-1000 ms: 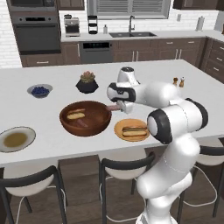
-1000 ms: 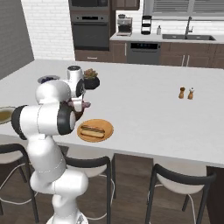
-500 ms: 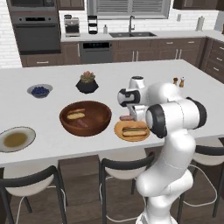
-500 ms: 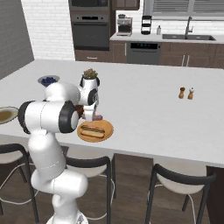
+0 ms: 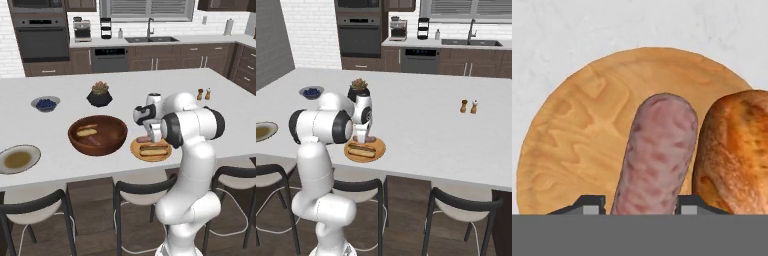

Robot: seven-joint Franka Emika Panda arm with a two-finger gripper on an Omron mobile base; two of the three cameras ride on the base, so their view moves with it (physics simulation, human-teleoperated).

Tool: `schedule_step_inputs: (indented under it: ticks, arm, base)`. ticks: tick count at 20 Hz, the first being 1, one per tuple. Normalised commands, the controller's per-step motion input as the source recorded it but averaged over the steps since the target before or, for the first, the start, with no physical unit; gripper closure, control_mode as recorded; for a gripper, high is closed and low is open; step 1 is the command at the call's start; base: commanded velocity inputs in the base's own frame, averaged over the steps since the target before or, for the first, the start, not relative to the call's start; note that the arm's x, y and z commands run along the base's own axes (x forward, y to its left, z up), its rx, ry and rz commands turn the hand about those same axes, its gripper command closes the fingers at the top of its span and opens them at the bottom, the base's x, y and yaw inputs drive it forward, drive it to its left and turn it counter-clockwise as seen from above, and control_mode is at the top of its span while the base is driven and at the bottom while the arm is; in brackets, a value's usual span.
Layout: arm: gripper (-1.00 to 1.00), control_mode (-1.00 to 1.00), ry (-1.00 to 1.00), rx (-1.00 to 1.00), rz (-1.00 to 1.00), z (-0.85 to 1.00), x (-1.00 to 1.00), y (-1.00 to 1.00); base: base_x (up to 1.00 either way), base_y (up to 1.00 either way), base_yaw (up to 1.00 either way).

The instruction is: Place one bun and one sausage from the bowl on each plate.

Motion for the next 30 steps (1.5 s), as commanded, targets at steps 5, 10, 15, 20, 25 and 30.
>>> schedule_step_inputs:
  ticks: [5,10,15,20,25,30]
  arm:
    - [-1.00,-1.00,-0.07,0.00,0.00,0.00,0.00,-0.03]
    - [-1.00,-1.00,-0.20,0.02,0.01,0.20,-0.20,-0.05]
    - [-1.00,-1.00,-0.26,0.00,0.29,0.88,-0.95,0.00]
    - [-1.00,-1.00,-0.15,0.00,0.47,0.99,-0.96,0.07]
    - [-1.00,-1.00,-0.06,-0.06,0.59,0.83,-0.62,0.27]
    - [-1.00,-1.00,-0.52,-0.24,0.46,0.31,-0.36,0.32]
  base:
    - [0.00,0.00,0.00]
    - [0.00,0.00,0.00]
    - [0.00,0.00,0.00]
    - [0.00,0.00,0.00]
    - [0.00,0.00,0.00]
    - [0.00,0.00,0.00]
